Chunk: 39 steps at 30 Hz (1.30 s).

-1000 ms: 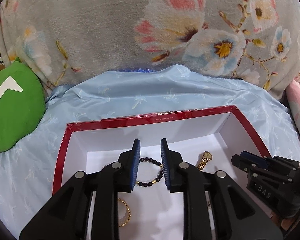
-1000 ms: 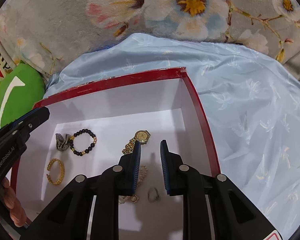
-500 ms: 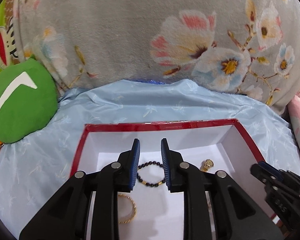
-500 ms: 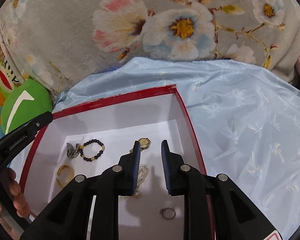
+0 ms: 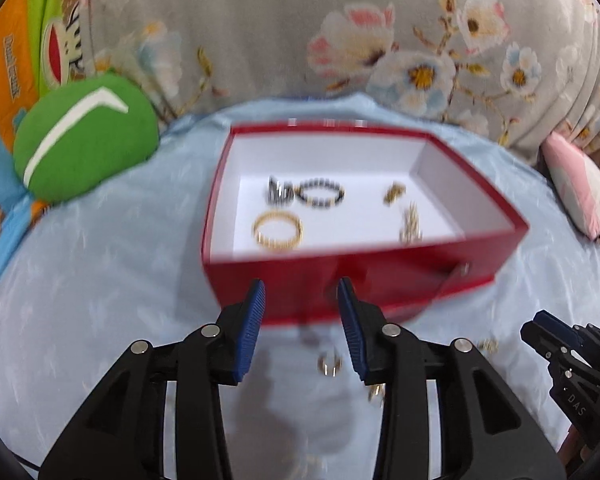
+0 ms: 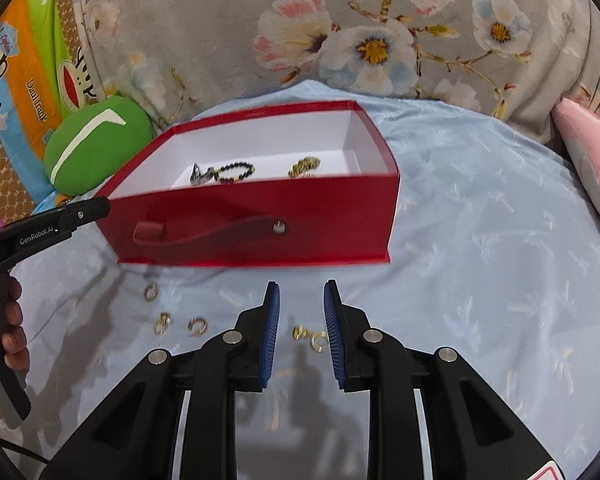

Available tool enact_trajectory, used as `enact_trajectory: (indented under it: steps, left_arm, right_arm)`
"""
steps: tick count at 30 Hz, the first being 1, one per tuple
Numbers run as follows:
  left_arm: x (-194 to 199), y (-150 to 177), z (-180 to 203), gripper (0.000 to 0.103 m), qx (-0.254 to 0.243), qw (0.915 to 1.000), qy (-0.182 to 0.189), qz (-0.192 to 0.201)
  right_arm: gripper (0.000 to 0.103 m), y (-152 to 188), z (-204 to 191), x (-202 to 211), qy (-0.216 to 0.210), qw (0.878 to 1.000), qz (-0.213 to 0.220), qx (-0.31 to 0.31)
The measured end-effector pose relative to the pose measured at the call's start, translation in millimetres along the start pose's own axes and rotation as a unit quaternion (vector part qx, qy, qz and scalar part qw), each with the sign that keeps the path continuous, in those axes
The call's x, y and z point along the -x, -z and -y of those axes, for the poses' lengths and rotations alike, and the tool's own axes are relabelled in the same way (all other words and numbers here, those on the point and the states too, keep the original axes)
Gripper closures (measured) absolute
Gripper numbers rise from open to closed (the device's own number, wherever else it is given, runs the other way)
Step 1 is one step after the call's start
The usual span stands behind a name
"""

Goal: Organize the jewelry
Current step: 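Withdraw both grippers from the box back over the table, then close the right gripper on the gold drop earring, then close the left gripper on the gold hoop earring while the right gripper holds its earring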

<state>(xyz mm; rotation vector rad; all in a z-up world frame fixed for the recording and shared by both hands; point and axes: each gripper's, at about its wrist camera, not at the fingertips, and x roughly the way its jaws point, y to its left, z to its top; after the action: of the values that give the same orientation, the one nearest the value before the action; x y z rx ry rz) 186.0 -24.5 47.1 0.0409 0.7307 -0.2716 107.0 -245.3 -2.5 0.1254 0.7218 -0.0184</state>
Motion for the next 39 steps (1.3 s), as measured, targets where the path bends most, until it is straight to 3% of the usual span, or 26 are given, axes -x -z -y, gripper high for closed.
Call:
enact_trajectory:
  steps: [7, 10, 13, 19, 21, 23, 30, 32, 34, 39]
  left_arm:
    - [-20, 52, 2, 0.067, 0.003, 0.9992, -0.024, -0.031]
    - [-23, 57, -1, 0.067, 0.004, 0.9992, -0.028, -0.028]
    - [-21, 57, -12, 0.067, 0.033, 0.9991, -0.011, -0.025]
    - [-23, 57, -18, 0.067, 0.052, 0.9982, -0.001, -0.030]
    - [-24, 57, -17, 0.066, 0.051, 0.9982, -0.002, -0.032]
    - [-25, 58, -18, 0.066, 0.052, 0.9980, -0.001, -0.035]
    - [-28, 58, -16, 0.064, 0.047, 0.9980, 0.006, -0.042]
    - [-28, 57, -12, 0.054, 0.039, 0.9984, 0.012, -0.040]
    - [-29, 55, -6, 0.051, 0.029, 0.9986, 0.015, -0.040]
    - [-40, 51, 6, 0.052, 0.016, 0.9983, 0.016, -0.054]
  right_arm:
    - [0.081, 20, 7, -30, 0.001, 0.998, -0.044, -0.034]
    - [0.081, 17, 5, -38, 0.014, 0.998, -0.048, -0.029]
    - [0.071, 15, 7, -43, 0.023, 0.998, -0.052, -0.037]
    - [0.071, 12, 6, -48, 0.035, 0.997, -0.056, -0.041]
    - [0.073, 13, 4, -48, 0.044, 0.997, -0.056, -0.037]
    - [0.090, 13, 6, -48, 0.045, 0.997, -0.057, -0.042]
    - [0.090, 15, 10, -43, 0.036, 0.997, -0.047, -0.057]
    - [0.090, 16, 9, -41, 0.035, 0.997, -0.043, -0.058]
    - [0.090, 18, 8, -38, 0.034, 0.997, -0.041, -0.057]
    - [0.090, 20, 3, -35, 0.038, 0.997, -0.037, -0.051]
